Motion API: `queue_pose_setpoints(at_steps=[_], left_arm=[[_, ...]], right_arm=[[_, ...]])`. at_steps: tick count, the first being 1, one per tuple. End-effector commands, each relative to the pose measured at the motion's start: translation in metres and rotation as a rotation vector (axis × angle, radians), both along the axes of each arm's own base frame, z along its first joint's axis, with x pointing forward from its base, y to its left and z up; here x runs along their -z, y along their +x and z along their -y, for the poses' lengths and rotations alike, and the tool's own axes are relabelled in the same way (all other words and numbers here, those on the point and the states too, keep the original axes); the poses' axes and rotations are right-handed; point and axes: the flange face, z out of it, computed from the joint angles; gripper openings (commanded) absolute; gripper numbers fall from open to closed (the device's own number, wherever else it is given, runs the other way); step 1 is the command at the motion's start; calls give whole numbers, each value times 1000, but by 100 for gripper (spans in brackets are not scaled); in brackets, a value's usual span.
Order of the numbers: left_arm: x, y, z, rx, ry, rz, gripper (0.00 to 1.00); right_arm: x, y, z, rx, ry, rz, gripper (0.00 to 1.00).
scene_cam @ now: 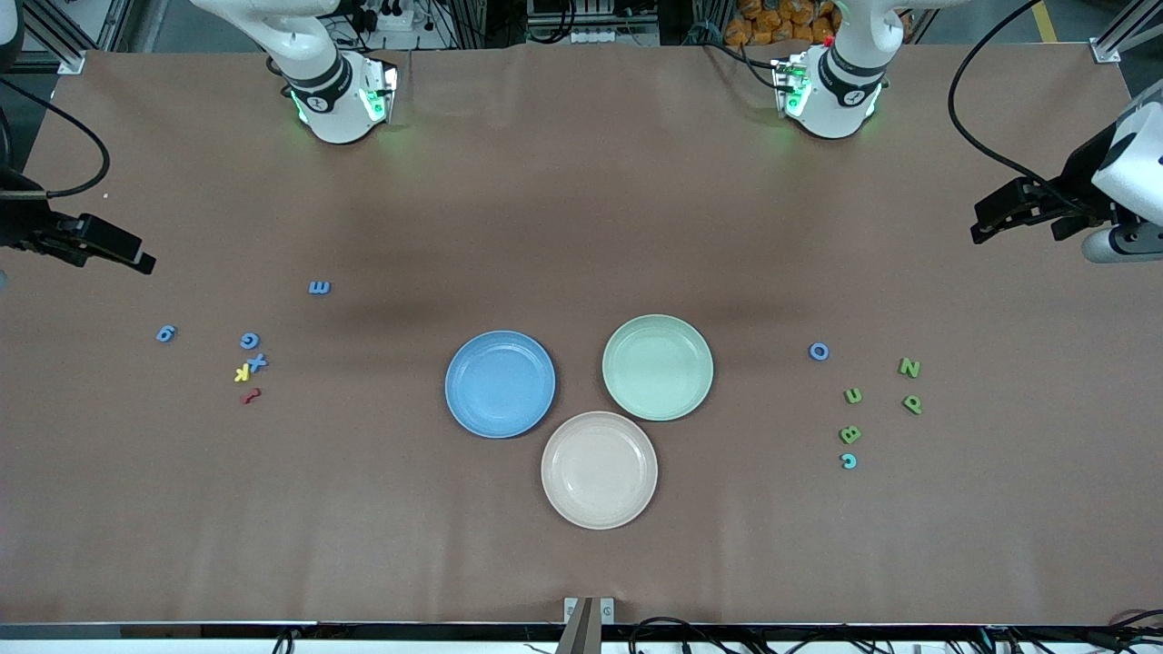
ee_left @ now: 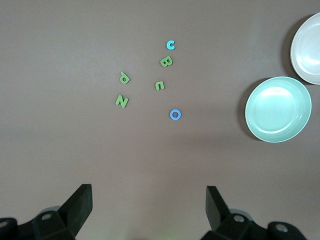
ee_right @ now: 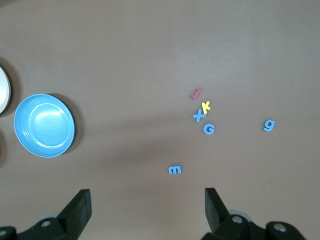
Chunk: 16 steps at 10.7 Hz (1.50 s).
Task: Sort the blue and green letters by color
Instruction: 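Reach the left gripper to green N while the right gripper reaches blue G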
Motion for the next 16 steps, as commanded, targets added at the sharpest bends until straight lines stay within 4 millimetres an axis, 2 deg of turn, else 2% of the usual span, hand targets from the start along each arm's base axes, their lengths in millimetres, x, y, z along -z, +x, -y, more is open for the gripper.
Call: queue_pose_setpoints(at_steps=[1,3,6,8,10,11,12,13,14,16], left_arm=[[2,1,-4,12,-3,3,100],[13,7,-3,12,-3,-17,100],[42,24,-12,-4,0,-52,100],[71,38,-14,10,55,-50,100],[117,47,-21,84,50,-20,100],[137,52,-34,124,45,-13,100],[161,55,-47,173,41,-10,100],[188,56,-53,228,37,-4,100],[214,54,-62,273,36,11,100],[272,47,-78,349,32,29,100]], right_arm=[[20,1,8,0,12,-26,100],[46,0,17,15,4,-41,100],[92,0,34,-84,-89,-16,100],[137,-4,44,-65,-89,-15,100],[193,-16,50,-51,-89,-22,100],[222,-18,60,-34,-92,-10,100],[251,-24,76,-55,-95,-1,100],[276,-32,104,-36,-93,6,100],[300,-37,119,-39,-92,-1,100],[350,-43,131,-17,-103,20,100]])
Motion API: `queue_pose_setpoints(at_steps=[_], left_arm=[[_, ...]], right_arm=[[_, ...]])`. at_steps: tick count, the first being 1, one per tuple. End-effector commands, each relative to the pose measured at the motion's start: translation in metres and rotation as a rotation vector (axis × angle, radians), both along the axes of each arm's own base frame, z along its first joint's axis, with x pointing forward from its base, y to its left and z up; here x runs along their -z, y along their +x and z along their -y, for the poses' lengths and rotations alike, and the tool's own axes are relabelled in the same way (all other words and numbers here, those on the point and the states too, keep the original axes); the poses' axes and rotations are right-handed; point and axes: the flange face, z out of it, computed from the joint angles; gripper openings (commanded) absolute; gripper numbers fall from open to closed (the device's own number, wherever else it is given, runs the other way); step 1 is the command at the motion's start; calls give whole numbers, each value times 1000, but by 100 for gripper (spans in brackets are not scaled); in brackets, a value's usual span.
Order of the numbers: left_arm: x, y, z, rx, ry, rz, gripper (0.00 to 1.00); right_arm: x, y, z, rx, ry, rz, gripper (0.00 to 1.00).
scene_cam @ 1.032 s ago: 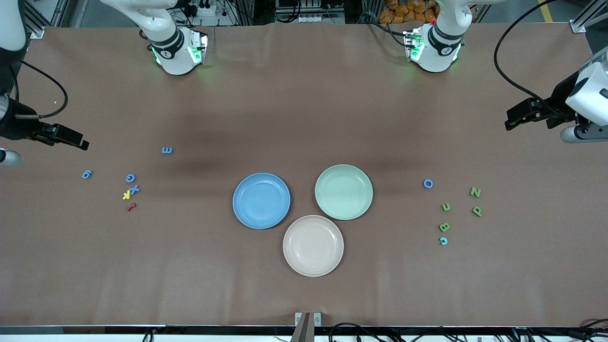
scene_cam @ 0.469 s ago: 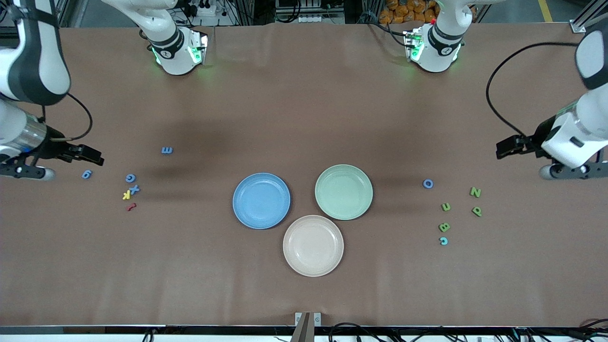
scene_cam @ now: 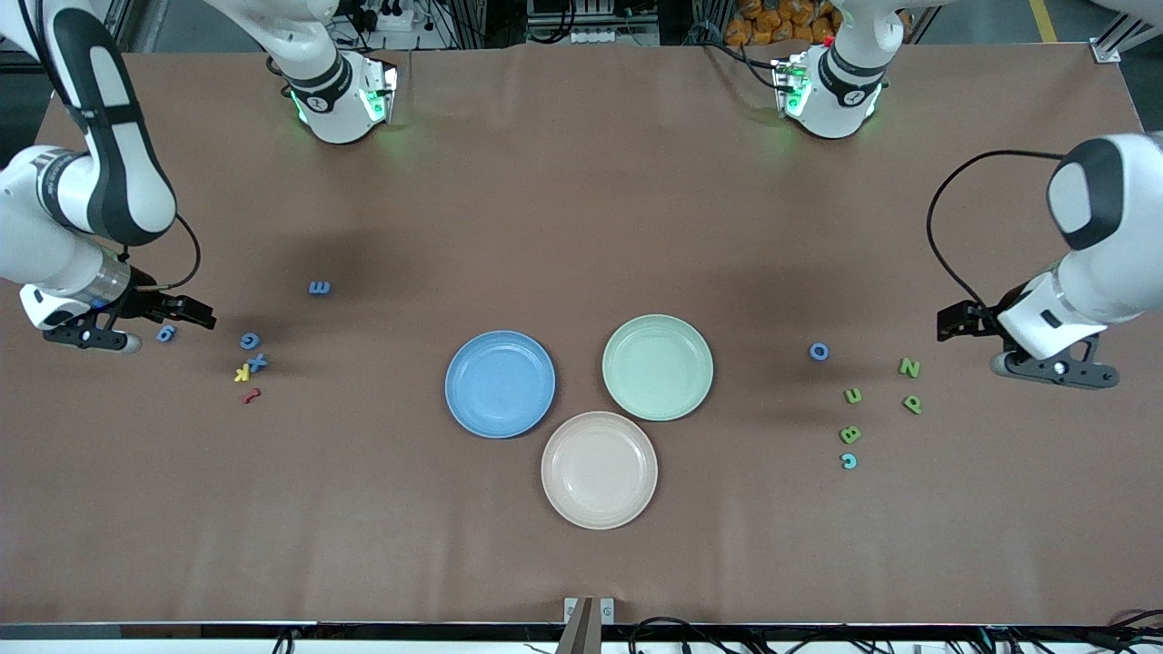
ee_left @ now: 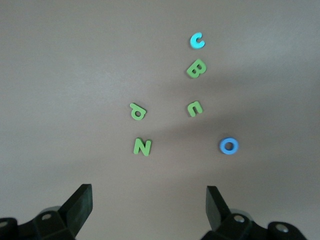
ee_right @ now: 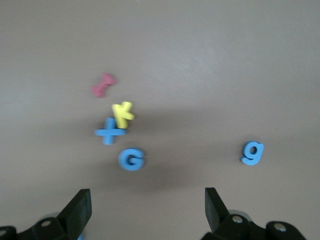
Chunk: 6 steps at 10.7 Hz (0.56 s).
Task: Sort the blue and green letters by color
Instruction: 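Reach the left gripper to green N while the right gripper reaches blue G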
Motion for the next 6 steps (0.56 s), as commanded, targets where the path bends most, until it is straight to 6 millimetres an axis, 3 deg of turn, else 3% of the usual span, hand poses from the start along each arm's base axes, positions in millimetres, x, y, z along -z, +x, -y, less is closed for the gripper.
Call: queue_pose_setpoints(at_steps=[1,5,6], left_arm=[[73,-17,-15,122,8,42,100],[156,-29,-33,189,7,79,100],[168,-31,-37,202,7,88,100]], right_arm=[[66,-6,11,4,-16,24,100],[105,2,-23,27,-3,23,100],[111,1,-24,24,-3,18,100]])
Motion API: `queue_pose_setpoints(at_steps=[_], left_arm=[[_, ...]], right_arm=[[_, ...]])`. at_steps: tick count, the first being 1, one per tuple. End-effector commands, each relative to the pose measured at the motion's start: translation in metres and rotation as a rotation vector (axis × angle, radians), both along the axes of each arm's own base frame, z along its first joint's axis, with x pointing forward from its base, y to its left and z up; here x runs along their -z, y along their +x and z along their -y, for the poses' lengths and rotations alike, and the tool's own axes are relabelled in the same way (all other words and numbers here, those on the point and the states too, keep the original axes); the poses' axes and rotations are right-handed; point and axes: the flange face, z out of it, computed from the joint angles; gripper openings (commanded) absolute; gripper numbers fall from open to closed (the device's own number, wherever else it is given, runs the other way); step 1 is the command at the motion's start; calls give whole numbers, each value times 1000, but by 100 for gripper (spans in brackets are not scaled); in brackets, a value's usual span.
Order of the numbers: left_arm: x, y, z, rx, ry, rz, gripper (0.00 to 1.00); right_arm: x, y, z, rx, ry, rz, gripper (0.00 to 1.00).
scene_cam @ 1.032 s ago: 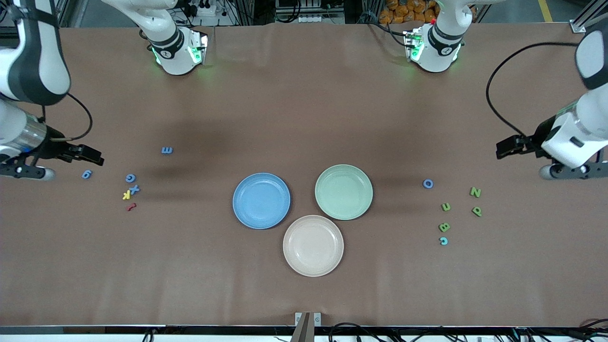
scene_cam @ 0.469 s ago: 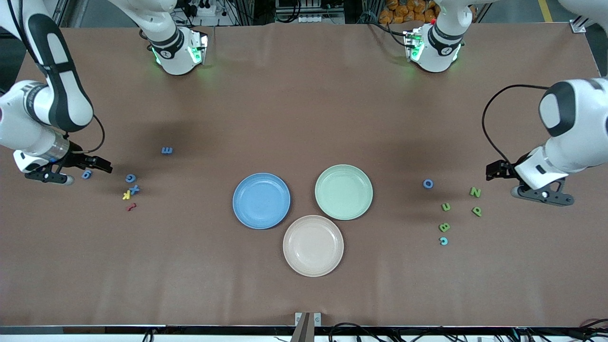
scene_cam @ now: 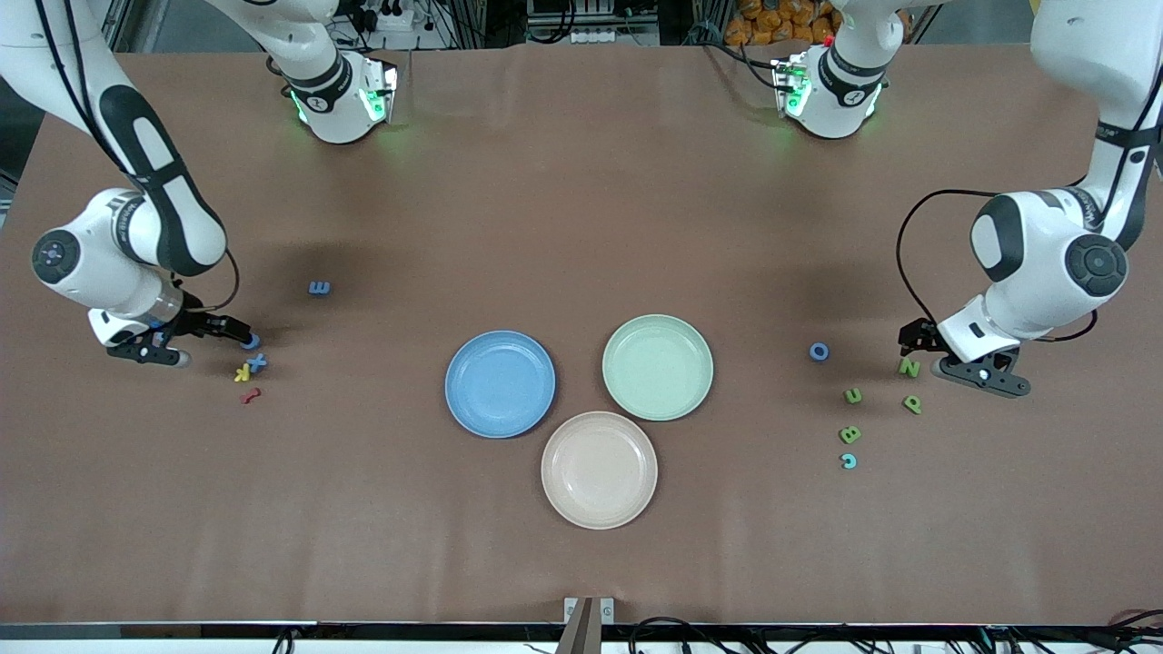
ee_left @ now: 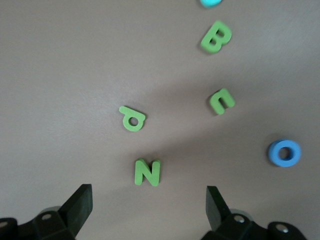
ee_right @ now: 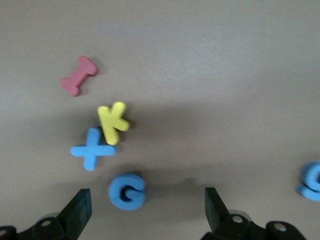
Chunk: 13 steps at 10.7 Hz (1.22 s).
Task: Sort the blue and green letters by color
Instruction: 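Grasp green N with the left gripper while the right gripper grasps blue G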
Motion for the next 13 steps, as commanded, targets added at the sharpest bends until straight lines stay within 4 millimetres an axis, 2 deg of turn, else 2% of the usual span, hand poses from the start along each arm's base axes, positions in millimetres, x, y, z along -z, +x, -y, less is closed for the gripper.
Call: queue_pose_setpoints(at_steps=[1,5,8,9,10,11,12,13], left_arm=[[35,-6,-21,47,10,23,100],[67,-8,-21,41,4,23,100],[82,-10,-20,39,1,25,100],[83,-12,-20,39,0,20,86],[82,-12,-19,41,1,25,59],[83,-12,-19,45,2,26,28],[83,-12,-18,54,4,27,5],[82,-12,-18,63,5,29,0]], right_arm=[[12,4,-13,2,4,8,100],[15,1,-41,-56,9,-13,100],[17,-7,-37,-110,6,-14,100],[17,-9,-35,-115,7,-17,100],[14,-12,-30,-109,7,-14,100],[14,-13,-30,-116,7,-14,100],[14,-15,-25,-117,8,-15,100],[15,-15,-25,-117,8,-17,100]])
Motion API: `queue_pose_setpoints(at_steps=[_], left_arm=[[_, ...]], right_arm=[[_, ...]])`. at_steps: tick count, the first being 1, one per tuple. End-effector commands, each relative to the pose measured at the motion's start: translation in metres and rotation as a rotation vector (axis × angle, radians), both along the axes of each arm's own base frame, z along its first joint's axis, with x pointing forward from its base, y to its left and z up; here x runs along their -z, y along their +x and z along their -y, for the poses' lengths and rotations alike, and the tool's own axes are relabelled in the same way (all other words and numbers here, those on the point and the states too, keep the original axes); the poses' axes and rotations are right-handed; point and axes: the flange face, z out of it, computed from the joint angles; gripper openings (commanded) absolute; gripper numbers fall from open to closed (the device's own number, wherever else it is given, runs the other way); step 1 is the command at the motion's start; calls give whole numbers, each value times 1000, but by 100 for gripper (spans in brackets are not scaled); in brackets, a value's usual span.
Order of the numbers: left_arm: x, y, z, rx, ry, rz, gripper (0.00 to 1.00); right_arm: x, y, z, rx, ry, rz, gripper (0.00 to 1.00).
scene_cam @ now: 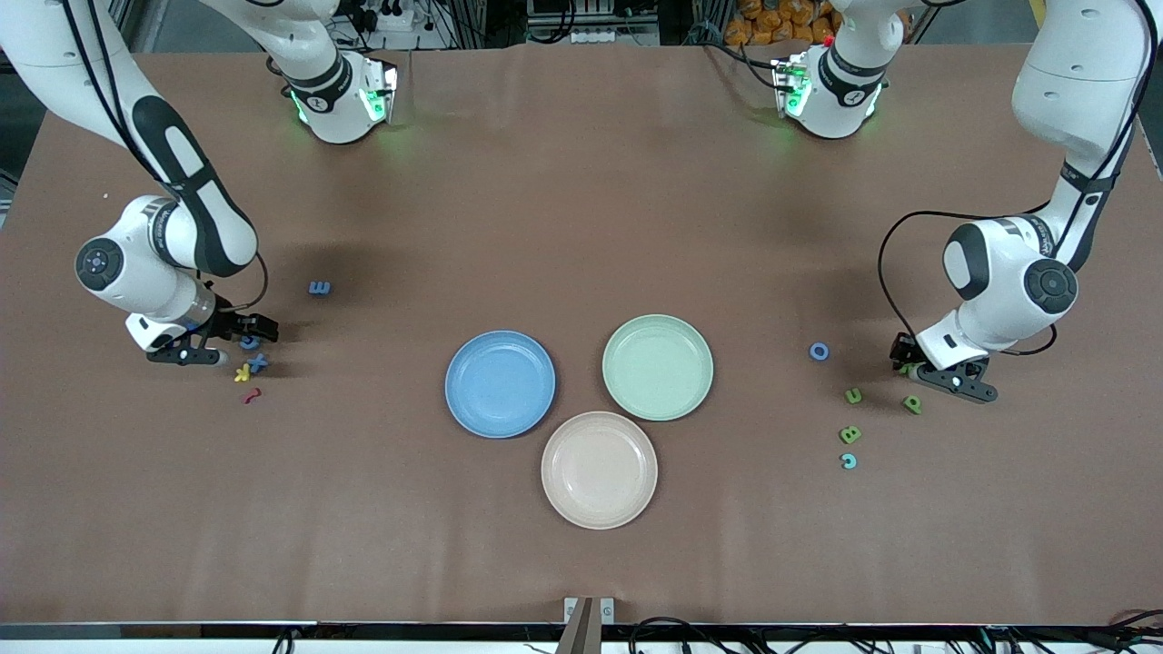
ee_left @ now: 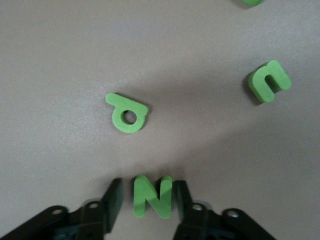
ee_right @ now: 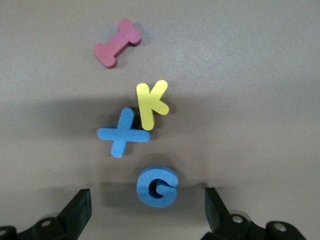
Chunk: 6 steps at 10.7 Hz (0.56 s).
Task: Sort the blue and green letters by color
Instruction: 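Grasp green N with the left gripper while the right gripper grasps blue G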
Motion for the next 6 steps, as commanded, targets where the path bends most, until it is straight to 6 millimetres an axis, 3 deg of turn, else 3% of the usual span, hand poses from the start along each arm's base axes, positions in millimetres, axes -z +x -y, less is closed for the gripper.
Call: queue_pose_setpoints(at_steps=[1,2,4,5,6], left_arm=[[-4,-1,0,45,13,19,0],[-14,3,5,49,15,31,0],[-51,13,25,66,15,-1,0],[-73,17,36,38,15,-33,0],[-90,20,51,5,14,-47,0]], right_arm=[[-6,-9,4,-10,4,8,100],[-6,-9,4,-16,5,7,85],[-5,-9,5,-45,7,3,8],[-5,-10,5,-45,8,2,0],[-5,-9,5,-45,7,3,0]])
